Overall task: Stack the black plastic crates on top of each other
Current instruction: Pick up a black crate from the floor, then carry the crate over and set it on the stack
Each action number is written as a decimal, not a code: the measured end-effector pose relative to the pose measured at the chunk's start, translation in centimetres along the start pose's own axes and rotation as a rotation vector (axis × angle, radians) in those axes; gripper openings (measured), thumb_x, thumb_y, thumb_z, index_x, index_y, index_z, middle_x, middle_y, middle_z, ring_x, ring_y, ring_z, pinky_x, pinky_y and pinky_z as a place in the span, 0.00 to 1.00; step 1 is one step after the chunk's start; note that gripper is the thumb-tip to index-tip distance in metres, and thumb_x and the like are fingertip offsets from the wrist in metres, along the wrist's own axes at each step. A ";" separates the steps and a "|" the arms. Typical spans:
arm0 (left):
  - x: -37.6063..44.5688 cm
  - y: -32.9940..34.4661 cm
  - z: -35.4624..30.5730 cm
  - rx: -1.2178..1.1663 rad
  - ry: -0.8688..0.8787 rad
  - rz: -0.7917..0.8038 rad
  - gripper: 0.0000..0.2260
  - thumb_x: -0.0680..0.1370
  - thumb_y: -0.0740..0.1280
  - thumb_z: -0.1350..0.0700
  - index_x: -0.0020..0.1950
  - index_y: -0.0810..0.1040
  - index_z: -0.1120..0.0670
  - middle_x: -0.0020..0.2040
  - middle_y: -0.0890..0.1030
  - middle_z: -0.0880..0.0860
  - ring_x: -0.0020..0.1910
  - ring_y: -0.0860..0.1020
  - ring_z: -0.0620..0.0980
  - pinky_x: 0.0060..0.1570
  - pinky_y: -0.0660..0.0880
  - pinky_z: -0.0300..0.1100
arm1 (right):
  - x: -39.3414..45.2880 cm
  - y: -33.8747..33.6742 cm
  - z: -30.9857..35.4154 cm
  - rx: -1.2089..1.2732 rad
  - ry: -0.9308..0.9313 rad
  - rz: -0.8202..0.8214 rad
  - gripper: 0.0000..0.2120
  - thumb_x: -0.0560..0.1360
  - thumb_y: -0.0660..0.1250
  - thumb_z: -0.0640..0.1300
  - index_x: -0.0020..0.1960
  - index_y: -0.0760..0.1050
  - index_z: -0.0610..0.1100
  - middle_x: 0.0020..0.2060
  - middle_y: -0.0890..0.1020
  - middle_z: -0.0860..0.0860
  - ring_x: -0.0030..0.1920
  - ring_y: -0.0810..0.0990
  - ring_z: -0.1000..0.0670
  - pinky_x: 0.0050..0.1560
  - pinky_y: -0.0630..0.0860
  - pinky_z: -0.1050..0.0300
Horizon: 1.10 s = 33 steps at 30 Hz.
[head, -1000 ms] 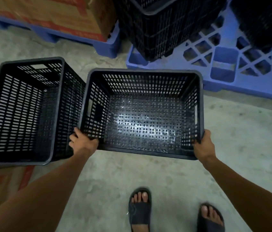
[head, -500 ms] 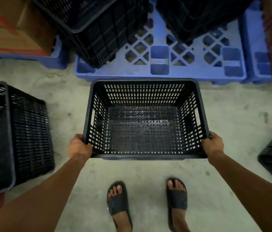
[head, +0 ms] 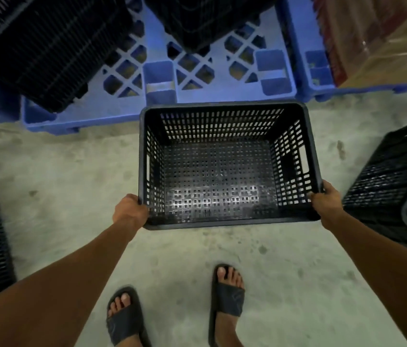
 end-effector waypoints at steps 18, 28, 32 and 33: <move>-4.5 2.6 -3.0 0.030 -0.059 0.198 0.27 0.77 0.67 0.53 0.73 0.63 0.56 0.68 0.67 0.63 0.64 0.72 0.65 0.65 0.73 0.53 | -1.3 -1.3 1.5 -0.515 -0.061 0.196 0.39 0.76 0.69 0.47 0.79 0.50 0.45 0.72 0.64 0.38 0.70 0.67 0.34 0.71 0.67 0.38; -16.3 1.2 -7.6 0.060 0.255 0.444 0.32 0.78 0.67 0.53 0.79 0.57 0.54 0.76 0.66 0.58 0.72 0.68 0.58 0.71 0.66 0.50 | -12.6 -7.7 3.4 -0.139 -0.168 0.298 0.37 0.77 0.68 0.51 0.80 0.53 0.48 0.74 0.65 0.40 0.73 0.66 0.40 0.67 0.63 0.57; -22.7 3.5 -10.6 0.078 0.235 0.545 0.27 0.79 0.65 0.48 0.76 0.63 0.50 0.74 0.67 0.55 0.68 0.71 0.57 0.65 0.71 0.48 | -14.9 -14.8 0.3 0.012 -0.046 0.306 0.42 0.77 0.69 0.51 0.81 0.46 0.52 0.71 0.69 0.41 0.68 0.72 0.42 0.57 0.71 0.54; -24.3 4.5 -11.8 0.084 0.243 0.561 0.25 0.79 0.65 0.48 0.75 0.65 0.50 0.73 0.69 0.55 0.66 0.72 0.56 0.61 0.72 0.47 | -14.8 -16.9 -0.7 0.041 -0.031 0.291 0.42 0.77 0.69 0.51 0.81 0.46 0.53 0.71 0.70 0.41 0.67 0.73 0.41 0.54 0.72 0.53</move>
Point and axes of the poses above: each hand's wrist, its own x-axis towards the middle knuckle, its own y-axis out of the palm, z = x × y, the point moved 6 cm from there along x, towards the middle knuckle
